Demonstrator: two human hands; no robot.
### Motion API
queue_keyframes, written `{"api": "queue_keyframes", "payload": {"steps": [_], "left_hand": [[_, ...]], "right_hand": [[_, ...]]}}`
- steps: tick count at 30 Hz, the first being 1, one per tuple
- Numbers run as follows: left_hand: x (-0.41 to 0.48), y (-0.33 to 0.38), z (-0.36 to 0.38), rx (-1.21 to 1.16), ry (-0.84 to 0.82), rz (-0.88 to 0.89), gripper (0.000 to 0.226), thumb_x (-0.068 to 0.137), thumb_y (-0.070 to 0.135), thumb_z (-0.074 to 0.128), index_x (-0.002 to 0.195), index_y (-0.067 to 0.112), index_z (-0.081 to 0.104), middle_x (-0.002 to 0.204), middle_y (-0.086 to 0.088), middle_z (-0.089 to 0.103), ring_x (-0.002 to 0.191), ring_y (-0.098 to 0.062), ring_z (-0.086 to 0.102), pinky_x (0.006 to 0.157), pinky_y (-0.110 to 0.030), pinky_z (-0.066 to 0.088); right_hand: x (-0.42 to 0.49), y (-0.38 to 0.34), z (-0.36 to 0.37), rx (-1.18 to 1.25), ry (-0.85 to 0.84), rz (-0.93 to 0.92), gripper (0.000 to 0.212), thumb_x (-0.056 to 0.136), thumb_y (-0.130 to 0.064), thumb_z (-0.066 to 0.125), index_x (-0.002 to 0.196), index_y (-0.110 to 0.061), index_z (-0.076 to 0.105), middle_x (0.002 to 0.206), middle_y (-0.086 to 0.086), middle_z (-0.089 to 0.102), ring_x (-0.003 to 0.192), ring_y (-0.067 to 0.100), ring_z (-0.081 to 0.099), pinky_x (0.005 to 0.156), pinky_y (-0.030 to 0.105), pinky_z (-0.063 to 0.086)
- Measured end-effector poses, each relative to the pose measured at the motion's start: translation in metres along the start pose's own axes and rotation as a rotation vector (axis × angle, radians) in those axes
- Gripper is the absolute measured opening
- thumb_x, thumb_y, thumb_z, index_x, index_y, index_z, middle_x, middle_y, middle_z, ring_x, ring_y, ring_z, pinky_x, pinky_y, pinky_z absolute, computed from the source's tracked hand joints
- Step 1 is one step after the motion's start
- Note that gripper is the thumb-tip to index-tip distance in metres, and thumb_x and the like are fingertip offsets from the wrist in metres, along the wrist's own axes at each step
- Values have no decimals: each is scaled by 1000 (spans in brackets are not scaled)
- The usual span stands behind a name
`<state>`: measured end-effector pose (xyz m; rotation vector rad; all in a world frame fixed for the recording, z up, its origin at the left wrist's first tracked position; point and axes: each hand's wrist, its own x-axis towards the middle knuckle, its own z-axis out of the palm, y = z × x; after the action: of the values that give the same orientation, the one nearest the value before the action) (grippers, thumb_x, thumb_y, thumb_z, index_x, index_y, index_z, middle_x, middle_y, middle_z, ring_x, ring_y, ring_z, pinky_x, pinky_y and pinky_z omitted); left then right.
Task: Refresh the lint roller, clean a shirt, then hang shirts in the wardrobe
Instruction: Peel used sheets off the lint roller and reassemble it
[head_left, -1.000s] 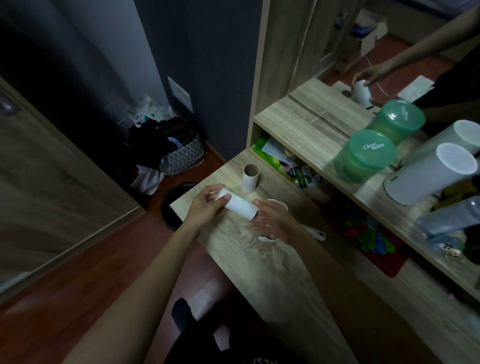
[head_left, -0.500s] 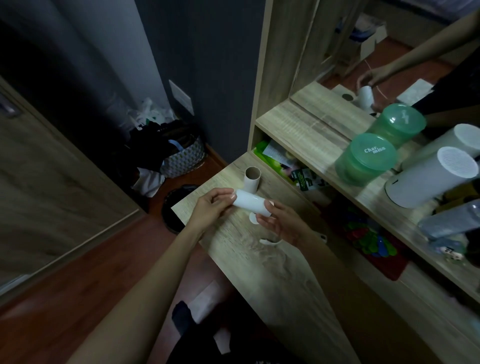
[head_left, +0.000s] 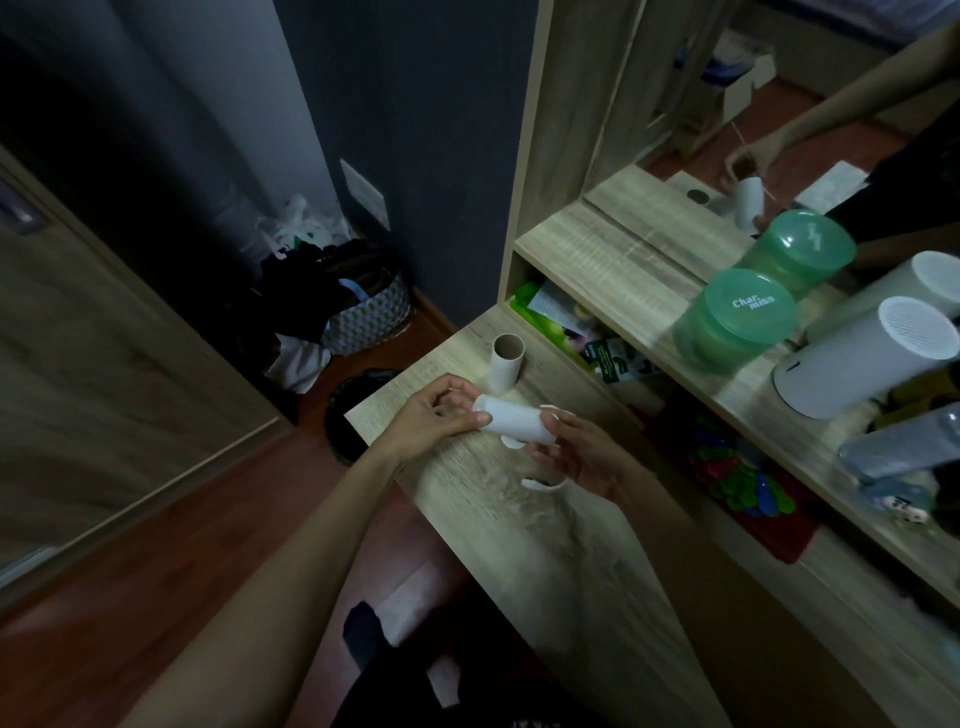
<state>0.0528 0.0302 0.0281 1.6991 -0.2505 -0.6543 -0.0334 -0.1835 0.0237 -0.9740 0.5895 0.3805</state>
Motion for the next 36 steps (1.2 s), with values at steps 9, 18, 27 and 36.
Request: {"api": "queue_keyframes", "payload": {"steps": [9, 18, 27, 36], "left_hand": [[1, -1, 3, -7, -11, 2, 26, 76, 16, 80, 96, 15, 62, 76, 11, 66, 84, -3, 62, 87, -30, 49], [4, 0, 1, -23, -68, -26, 26, 76, 16, 80, 93, 15, 61, 81, 6, 64, 82, -7, 62, 83, -29, 51], [5, -2, 2, -40, -60, -27, 25, 75, 20, 81, 90, 20, 61, 84, 4, 65, 85, -9, 62, 81, -27, 49], [7, -1, 3, -44, -59, -37, 25, 77, 15, 79, 92, 18, 60, 81, 5, 64, 80, -7, 62, 79, -27, 51]], "right_hand": [[-2, -3, -2, 3, 6, 3, 19, 91, -18, 55, 108, -10, 58, 106, 16, 59, 71, 15, 68, 59, 22, 57], [0, -2, -3, 5, 0, 0, 22, 90, -18, 56, 109, -8, 57, 106, 17, 58, 71, 15, 68, 60, 21, 57], [2, -3, -4, 16, 8, 2, 20, 93, -17, 54, 109, -5, 58, 100, 17, 62, 68, 14, 68, 56, 21, 56], [2, -2, -5, 24, 7, 0, 23, 93, -16, 54, 113, -5, 55, 102, 18, 61, 67, 14, 69, 56, 21, 56]]}}
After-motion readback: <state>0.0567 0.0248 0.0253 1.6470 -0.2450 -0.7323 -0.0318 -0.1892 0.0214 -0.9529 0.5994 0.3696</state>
